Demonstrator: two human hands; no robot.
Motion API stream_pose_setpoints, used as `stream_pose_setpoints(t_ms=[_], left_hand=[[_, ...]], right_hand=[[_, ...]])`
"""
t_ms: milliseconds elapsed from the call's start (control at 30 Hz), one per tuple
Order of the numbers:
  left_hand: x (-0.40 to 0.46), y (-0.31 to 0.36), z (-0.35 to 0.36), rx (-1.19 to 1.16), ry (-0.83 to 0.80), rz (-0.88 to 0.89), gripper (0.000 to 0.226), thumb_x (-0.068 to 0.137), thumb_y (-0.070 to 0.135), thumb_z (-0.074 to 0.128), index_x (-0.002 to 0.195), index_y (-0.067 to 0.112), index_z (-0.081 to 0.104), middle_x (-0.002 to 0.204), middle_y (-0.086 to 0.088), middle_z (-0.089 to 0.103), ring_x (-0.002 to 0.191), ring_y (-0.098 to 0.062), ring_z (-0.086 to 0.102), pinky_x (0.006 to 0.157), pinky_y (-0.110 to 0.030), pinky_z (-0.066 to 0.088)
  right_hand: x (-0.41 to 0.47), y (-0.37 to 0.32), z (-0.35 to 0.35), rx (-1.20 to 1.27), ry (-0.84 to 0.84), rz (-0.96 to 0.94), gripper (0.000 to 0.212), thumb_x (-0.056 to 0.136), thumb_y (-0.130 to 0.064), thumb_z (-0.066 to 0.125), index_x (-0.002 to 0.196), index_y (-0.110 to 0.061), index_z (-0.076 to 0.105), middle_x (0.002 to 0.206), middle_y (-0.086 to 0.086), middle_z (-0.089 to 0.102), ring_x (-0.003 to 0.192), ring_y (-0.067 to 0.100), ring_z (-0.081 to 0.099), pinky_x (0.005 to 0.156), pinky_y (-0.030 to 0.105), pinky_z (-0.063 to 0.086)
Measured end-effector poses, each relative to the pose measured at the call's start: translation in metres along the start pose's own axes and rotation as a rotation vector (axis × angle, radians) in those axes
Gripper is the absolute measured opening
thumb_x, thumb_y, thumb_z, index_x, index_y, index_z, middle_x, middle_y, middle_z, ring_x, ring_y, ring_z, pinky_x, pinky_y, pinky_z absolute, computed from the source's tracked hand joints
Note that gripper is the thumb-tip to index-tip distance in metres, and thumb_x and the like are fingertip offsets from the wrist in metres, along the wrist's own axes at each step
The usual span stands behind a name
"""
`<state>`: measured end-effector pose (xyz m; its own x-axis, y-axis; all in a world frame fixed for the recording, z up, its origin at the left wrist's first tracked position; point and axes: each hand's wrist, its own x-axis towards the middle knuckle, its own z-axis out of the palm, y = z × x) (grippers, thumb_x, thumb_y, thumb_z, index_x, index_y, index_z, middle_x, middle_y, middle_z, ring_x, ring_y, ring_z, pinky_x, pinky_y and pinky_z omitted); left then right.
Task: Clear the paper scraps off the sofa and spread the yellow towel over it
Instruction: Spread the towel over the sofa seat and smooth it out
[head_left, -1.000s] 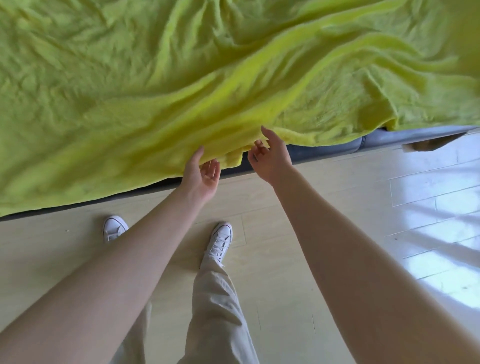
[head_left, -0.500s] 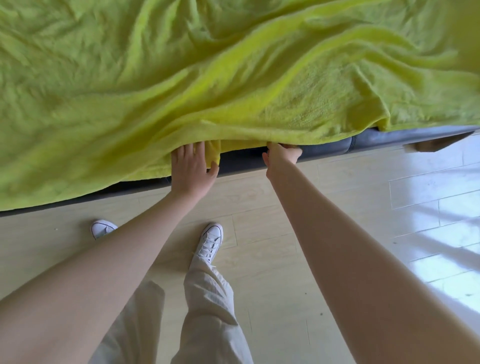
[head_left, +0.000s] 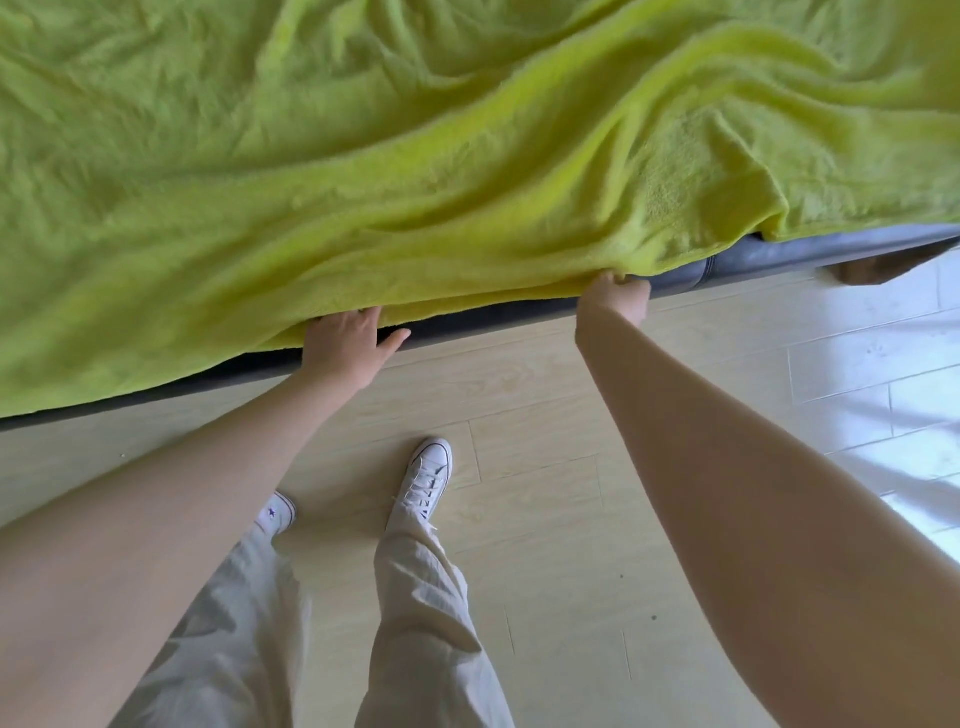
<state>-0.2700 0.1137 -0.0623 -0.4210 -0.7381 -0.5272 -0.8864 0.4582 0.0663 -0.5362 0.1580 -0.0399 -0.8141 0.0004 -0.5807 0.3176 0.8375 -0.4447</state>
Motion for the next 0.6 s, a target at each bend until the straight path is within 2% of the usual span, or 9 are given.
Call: stream_pose_setpoints(t_ms=[67,133,233,300,367,467,500,533,600], left_hand=[[-0.002,0.002,-0.002,0.010,-0.006,-0.012,0.054,0.096,0.057,0.032,0.099,0.008,0.054,0.059,0.000,0.043,0.059,-0.023,0.047,0.048,-0.026,0.029],[-0.004,0.003,-0.001,-0.005,0.012,-0.019,0.050,0.097,0.054,0.035,0.102,0.008,0.055,0.060,0.000,0.043,0.061,-0.023,0.047,0.048,-0.026,0.027],[-0.012,0.002,-0.001,-0.040,0.046,-0.044,0.045,0.098,0.049,0.038,0.107,0.009,0.055,0.067,-0.002,0.048,0.068,-0.026,0.055,0.054,-0.028,0.031],[-0.016,0.000,0.003,-0.038,0.091,-0.065,0.043,0.098,0.047,0.039,0.101,0.007,0.055,0.069,-0.005,0.050,0.069,-0.026,0.056,0.058,-0.030,0.034],[-0.022,-0.005,0.007,-0.060,0.172,-0.060,0.035,0.097,0.036,0.048,0.092,0.002,0.056,0.071,-0.011,0.056,0.067,-0.028,0.056,0.058,-0.034,0.041],[-0.030,-0.014,0.015,-0.001,0.405,0.044,0.013,0.084,0.010,0.066,0.088,0.001,0.057,0.078,-0.019,0.061,0.073,-0.035,0.062,0.060,-0.041,0.051],[-0.031,-0.014,0.019,-0.091,0.447,0.068,0.014,0.082,0.005,0.066,0.092,0.001,0.057,0.083,-0.018,0.061,0.078,-0.035,0.061,0.065,-0.042,0.051],[-0.033,-0.010,0.019,-0.305,0.446,0.046,0.017,0.082,0.004,0.065,0.097,0.002,0.056,0.090,-0.016,0.061,0.084,-0.033,0.061,0.072,-0.042,0.050],[-0.032,0.007,0.005,-1.014,0.338,-0.190,0.024,0.084,0.008,0.064,0.103,0.010,0.050,0.108,-0.006,0.060,0.095,-0.020,0.058,0.086,-0.034,0.047]], right_hand=[[-0.002,0.005,0.000,-0.084,-0.177,-0.003,0.008,0.091,-0.011,0.043,0.092,-0.012,0.050,0.083,0.004,0.051,0.063,0.017,0.047,0.053,0.026,0.040],[-0.004,0.011,-0.002,-0.129,-0.219,0.022,0.005,0.086,-0.008,0.043,0.085,-0.012,0.042,0.073,0.002,0.043,0.055,0.014,0.037,0.047,0.024,0.034],[-0.007,0.018,-0.004,-0.062,-0.162,0.033,0.028,0.086,-0.012,0.051,0.110,-0.010,0.036,0.085,0.004,0.044,0.068,0.016,0.045,0.064,0.030,0.043],[-0.011,0.020,-0.002,-0.004,-0.172,-0.004,0.022,0.086,-0.011,0.051,0.105,-0.010,0.040,0.087,0.003,0.047,0.068,0.016,0.046,0.060,0.028,0.042],[-0.017,0.017,0.002,0.058,-0.291,-0.036,0.013,0.086,-0.009,0.048,0.099,-0.010,0.048,0.085,0.003,0.055,0.069,0.016,0.052,0.057,0.024,0.044],[-0.026,0.008,0.005,0.254,-0.494,0.098,0.006,0.089,-0.012,0.047,0.091,-0.010,0.053,0.084,0.004,0.062,0.082,0.017,0.061,0.075,0.030,0.053],[-0.028,0.006,0.004,0.361,-0.549,0.173,0.006,0.090,-0.014,0.049,0.086,-0.011,0.053,0.083,0.004,0.062,0.085,0.018,0.061,0.082,0.033,0.053],[-0.029,0.005,0.003,0.489,-0.605,0.240,0.008,0.090,-0.016,0.051,0.083,-0.012,0.052,0.083,0.004,0.061,0.088,0.019,0.061,0.087,0.034,0.052],[-0.029,0.004,0.002,0.712,-0.708,0.309,0.007,0.090,-0.018,0.056,0.087,-0.012,0.053,0.090,0.004,0.061,0.093,0.020,0.061,0.092,0.035,0.050]])
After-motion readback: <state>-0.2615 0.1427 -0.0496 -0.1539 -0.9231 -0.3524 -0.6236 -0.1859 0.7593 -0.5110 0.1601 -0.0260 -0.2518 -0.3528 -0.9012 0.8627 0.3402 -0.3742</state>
